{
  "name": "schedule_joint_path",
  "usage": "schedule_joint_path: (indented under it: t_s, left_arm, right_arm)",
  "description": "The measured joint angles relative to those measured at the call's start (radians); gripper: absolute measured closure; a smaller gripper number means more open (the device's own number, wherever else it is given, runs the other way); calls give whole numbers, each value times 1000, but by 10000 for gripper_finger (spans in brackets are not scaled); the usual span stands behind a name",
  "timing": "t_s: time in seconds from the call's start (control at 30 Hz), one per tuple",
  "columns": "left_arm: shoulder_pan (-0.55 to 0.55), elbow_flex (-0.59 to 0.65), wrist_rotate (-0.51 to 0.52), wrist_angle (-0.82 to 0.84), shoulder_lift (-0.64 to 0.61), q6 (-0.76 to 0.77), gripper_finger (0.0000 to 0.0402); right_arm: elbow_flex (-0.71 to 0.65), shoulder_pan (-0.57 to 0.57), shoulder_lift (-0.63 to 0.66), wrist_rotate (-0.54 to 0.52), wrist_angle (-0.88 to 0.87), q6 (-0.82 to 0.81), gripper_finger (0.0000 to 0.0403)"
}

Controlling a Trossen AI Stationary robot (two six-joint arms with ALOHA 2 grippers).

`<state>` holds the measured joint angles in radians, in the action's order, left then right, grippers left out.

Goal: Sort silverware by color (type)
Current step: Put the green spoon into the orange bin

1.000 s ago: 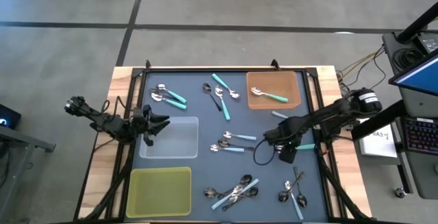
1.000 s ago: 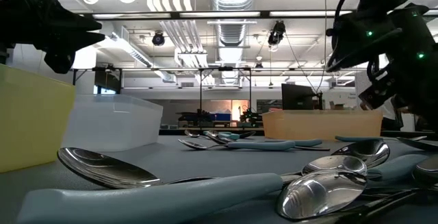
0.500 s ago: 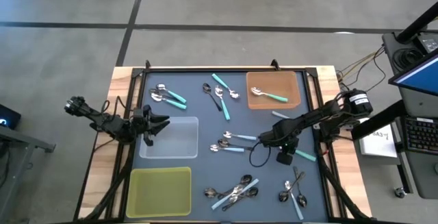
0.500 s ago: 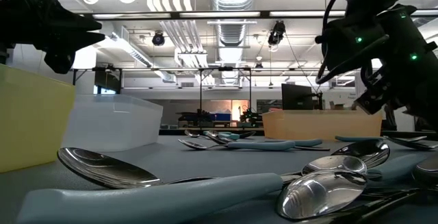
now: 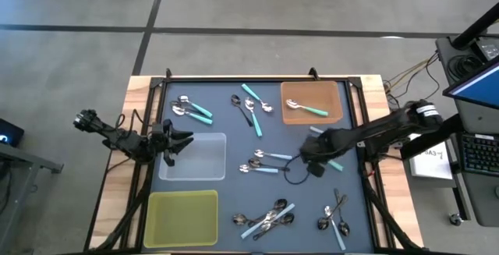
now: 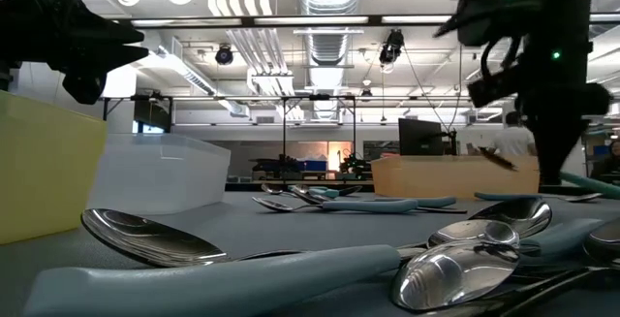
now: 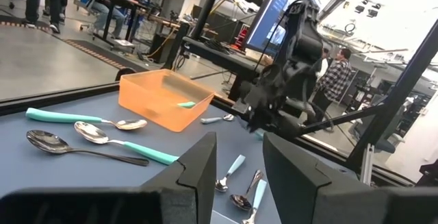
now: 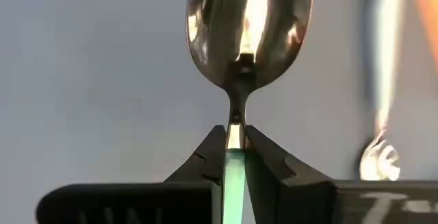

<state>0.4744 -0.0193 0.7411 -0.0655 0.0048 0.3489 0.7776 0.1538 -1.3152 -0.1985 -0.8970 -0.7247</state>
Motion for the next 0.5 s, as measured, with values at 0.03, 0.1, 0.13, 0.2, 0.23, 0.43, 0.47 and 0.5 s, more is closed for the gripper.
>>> schedule_joint_path:
  t_s: [0.03, 0.1, 0.13, 0.2, 0.23, 0.43, 0.47, 0.5]
  left_arm:
    - [0, 0, 0, 0, 0, 0, 299]
    - [0, 0, 0, 0, 0, 0, 299]
    - [0, 0, 0, 0, 0, 0, 299]
    - [0, 0, 0, 0, 0, 0, 299]
    - [0, 0, 0, 0, 0, 0, 299]
    - [0, 0, 0, 0, 0, 0, 299]
    - [0, 0, 0, 0, 0, 0, 299]
    - [0, 0, 0, 0, 0, 0, 299]
  right_arm:
    - [0, -9, 24, -58, 43, -16, 381]
    - [3, -33, 67, -190, 102, -39, 381]
    - [3, -45, 82, -244, 123, -42, 381]
    - [3, -75, 101, -331, 187, -38, 381]
    - [3, -93, 107, -360, 210, -29, 381]
    - [3, -236, 120, -428, 387, 66, 381]
    - [3, -258, 124, -427, 432, 84, 380]
    - [3, -279, 128, -426, 473, 100, 380]
